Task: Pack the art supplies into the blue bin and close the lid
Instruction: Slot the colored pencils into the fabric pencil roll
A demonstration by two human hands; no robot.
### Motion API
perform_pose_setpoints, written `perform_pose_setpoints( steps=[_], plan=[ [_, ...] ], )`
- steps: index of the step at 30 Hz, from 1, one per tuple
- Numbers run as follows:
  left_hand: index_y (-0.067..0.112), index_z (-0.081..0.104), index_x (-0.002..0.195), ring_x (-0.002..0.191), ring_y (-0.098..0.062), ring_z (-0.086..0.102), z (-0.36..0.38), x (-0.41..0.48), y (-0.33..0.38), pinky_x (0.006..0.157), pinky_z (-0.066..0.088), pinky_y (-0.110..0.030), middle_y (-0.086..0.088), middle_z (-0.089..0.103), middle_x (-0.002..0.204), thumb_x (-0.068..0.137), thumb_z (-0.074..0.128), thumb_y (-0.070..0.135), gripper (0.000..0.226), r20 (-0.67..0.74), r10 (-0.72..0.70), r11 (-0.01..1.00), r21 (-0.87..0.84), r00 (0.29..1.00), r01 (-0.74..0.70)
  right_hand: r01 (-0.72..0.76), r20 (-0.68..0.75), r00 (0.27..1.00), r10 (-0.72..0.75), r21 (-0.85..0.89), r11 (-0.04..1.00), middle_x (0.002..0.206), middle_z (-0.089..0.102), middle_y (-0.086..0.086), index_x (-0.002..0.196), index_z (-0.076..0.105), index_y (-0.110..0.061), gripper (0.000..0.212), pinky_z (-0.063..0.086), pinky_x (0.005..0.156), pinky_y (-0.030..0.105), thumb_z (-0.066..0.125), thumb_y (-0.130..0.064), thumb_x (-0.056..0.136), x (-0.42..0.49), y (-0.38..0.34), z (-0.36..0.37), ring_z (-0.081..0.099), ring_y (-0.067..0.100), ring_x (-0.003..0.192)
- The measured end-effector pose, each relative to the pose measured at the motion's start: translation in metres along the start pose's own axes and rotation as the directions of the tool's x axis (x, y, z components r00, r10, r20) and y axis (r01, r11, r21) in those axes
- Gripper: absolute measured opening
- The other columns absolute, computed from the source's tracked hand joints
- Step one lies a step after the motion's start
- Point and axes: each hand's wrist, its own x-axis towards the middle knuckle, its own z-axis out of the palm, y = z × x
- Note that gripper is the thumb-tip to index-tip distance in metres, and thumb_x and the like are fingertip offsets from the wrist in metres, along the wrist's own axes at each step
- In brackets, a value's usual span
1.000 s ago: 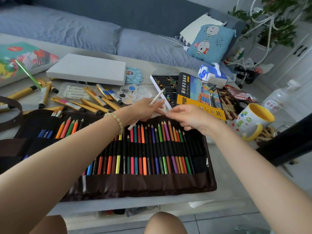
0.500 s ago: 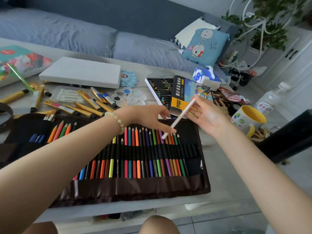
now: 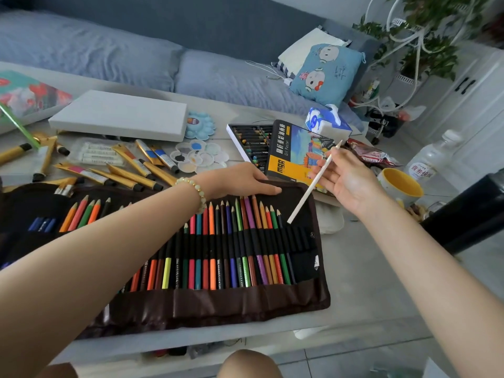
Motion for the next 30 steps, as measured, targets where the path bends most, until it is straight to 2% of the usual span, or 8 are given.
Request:
perform_pose_setpoints(
  steps=[4, 7, 12, 16, 19, 21, 23, 30],
  plan=[
    [0.016, 0.074, 0.099, 0.099, -0.013, 0.065, -0.003, -0.002, 0.000, 0.101, 0.044, -0.031, 0.002, 0.073, 0.099, 0.085, 0.065, 0.044, 0.033, 0.053, -0.043, 0.993, -0.105, 0.998, 0.048, 0.021, 0.053, 0.998, -0.018, -0.057, 0.998, 0.076, 0.057, 0.010, 0.083, 0.052, -0.008, 0.022, 0.060, 0.062, 0.031, 0.043, -0.018, 0.100, 0.000, -0.002, 0.005, 0.063, 0.019, 0.062],
    [0.015, 0.074, 0.101, 0.100, -0.016, 0.066, -0.004, -0.002, 0.000, 0.103, 0.044, -0.036, -0.001, 0.074, 0.100, 0.084, 0.066, 0.044, 0.035, 0.066, -0.055, 0.989, -0.135, 0.996, 0.064, 0.011, 0.128, 0.992, 0.003, -0.105, 0.994, 0.073, 0.058, 0.009, 0.085, 0.052, -0.007, 0.019, 0.060, 0.060, 0.030, 0.044, -0.016, 0.100, 0.001, -0.003, 0.010, 0.066, 0.017, 0.056],
    [0.010, 0.073, 0.102, 0.099, -0.019, 0.068, -0.007, -0.004, 0.005, 0.101, 0.047, -0.036, -0.005, 0.074, 0.100, 0.085, 0.067, 0.040, 0.035, 0.083, -0.082, 0.978, -0.186, 0.993, 0.097, 0.072, 0.232, 0.973, 0.019, -0.376, 0.924, 0.074, 0.061, 0.009, 0.087, 0.052, -0.011, 0.014, 0.059, 0.060, 0.028, 0.046, -0.017, 0.099, 0.005, -0.013, 0.023, 0.067, 0.019, 0.061],
    [0.010, 0.074, 0.093, 0.099, -0.025, 0.068, -0.006, -0.003, 0.005, 0.100, 0.049, -0.039, -0.010, 0.074, 0.100, 0.084, 0.069, 0.035, 0.027, 0.120, -0.073, 0.968, -0.230, 0.990, 0.099, 0.123, 0.285, 0.955, 0.080, -0.627, 0.769, 0.076, 0.063, 0.014, 0.093, 0.055, -0.004, 0.010, 0.057, 0.054, 0.022, 0.055, -0.014, 0.095, 0.004, -0.013, 0.040, 0.065, 0.017, 0.061],
    [0.007, 0.072, 0.102, 0.103, -0.028, 0.067, -0.007, -0.002, 0.001, 0.101, 0.048, -0.042, -0.012, 0.072, 0.104, 0.089, 0.064, 0.029, 0.027, 0.138, -0.085, 0.955, -0.270, 0.987, 0.120, 0.168, 0.313, 0.938, 0.149, -0.787, 0.594, 0.075, 0.060, 0.008, 0.077, 0.058, -0.006, 0.015, 0.057, 0.053, 0.019, 0.064, -0.013, 0.088, -0.001, -0.004, 0.048, 0.061, 0.014, 0.064],
    [0.003, 0.067, 0.111, 0.104, -0.028, 0.066, -0.010, -0.002, -0.003, 0.102, 0.046, -0.043, -0.014, 0.071, 0.109, 0.092, 0.059, 0.023, 0.029, 0.146, -0.099, 0.931, -0.336, 0.984, 0.144, 0.180, 0.310, 0.940, 0.142, -0.804, 0.566, 0.079, 0.058, 0.005, 0.075, 0.059, -0.009, 0.014, 0.056, 0.054, 0.019, 0.068, -0.013, 0.085, -0.002, 0.004, 0.049, 0.059, 0.013, 0.068],
    [0.001, 0.064, 0.115, 0.107, -0.028, 0.065, -0.013, -0.003, -0.006, 0.103, 0.046, -0.042, -0.014, 0.070, 0.112, 0.094, 0.056, 0.021, 0.030, 0.140, -0.099, 0.919, -0.367, 0.985, 0.145, 0.177, 0.294, 0.950, 0.101, -0.778, 0.603, 0.079, 0.058, 0.005, 0.084, 0.061, -0.007, 0.007, 0.054, 0.051, 0.017, 0.067, -0.011, 0.086, -0.003, 0.009, 0.046, 0.058, 0.012, 0.066],
    [0.002, 0.066, 0.113, 0.095, -0.022, 0.069, -0.009, -0.002, -0.009, 0.098, 0.049, -0.038, -0.011, 0.072, 0.104, 0.092, 0.061, 0.025, 0.031, 0.137, -0.112, 0.909, -0.387, 0.984, 0.157, 0.263, 0.295, 0.954, -0.057, -0.728, 0.633, 0.076, 0.054, 0.002, 0.095, 0.062, -0.011, 0.010, 0.056, 0.054, 0.021, 0.065, -0.008, 0.086, -0.018, 0.024, 0.026, 0.062, 0.013, 0.060]
  ],
)
